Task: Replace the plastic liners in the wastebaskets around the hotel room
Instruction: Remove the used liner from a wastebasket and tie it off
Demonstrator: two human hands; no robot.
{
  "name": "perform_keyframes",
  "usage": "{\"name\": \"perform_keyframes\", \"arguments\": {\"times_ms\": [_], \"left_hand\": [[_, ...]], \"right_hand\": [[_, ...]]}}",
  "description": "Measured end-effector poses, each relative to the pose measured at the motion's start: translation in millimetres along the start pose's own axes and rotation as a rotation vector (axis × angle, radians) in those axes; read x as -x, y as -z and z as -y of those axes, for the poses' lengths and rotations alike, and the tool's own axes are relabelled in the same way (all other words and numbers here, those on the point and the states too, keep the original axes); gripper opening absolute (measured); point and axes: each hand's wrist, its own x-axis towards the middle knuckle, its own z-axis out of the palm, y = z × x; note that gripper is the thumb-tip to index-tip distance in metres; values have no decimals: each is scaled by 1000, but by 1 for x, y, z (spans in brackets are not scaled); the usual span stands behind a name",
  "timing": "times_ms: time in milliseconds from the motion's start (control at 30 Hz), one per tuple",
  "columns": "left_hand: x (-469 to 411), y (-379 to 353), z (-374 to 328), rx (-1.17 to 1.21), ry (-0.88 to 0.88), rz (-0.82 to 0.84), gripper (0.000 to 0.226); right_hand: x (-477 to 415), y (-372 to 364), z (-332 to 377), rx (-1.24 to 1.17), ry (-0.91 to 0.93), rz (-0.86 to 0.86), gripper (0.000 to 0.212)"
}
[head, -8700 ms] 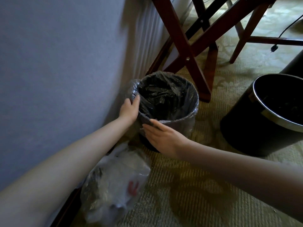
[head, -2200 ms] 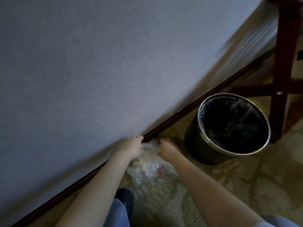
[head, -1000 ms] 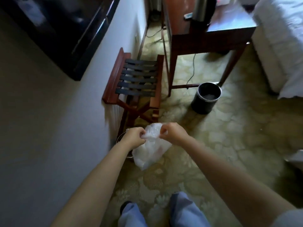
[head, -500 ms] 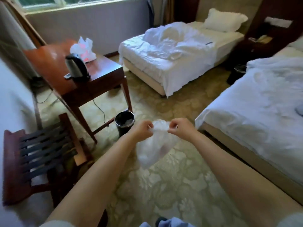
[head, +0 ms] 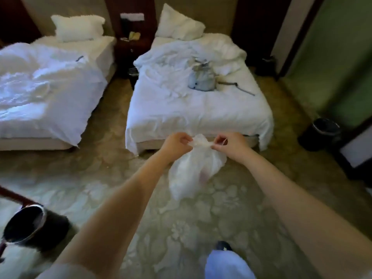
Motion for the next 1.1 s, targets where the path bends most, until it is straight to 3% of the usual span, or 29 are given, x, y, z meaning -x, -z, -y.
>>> {"name": "perform_keyframes", "arguments": {"times_ms": [333,433,533,800,1100], "left_hand": [[-100,-239,-274,-38,-383,288,13],[-113,-311,-358,-110,-529,386,14],[-121,-371,-436,-84,-658,458,12],[-156,-533,-577,-46,-880,678,11],[-227,-704,-739,-2,-1059,963,14]], "right_hand": [[82,235,-235,-103,-302,-465,7],[120,302,-294,-72,-405,-582,15],[151,354,-347,-40,-465,-710,8],[188,435,-458,-10,-665,-944,45],[184,574,-578,149,-964,-1081,32]]}}
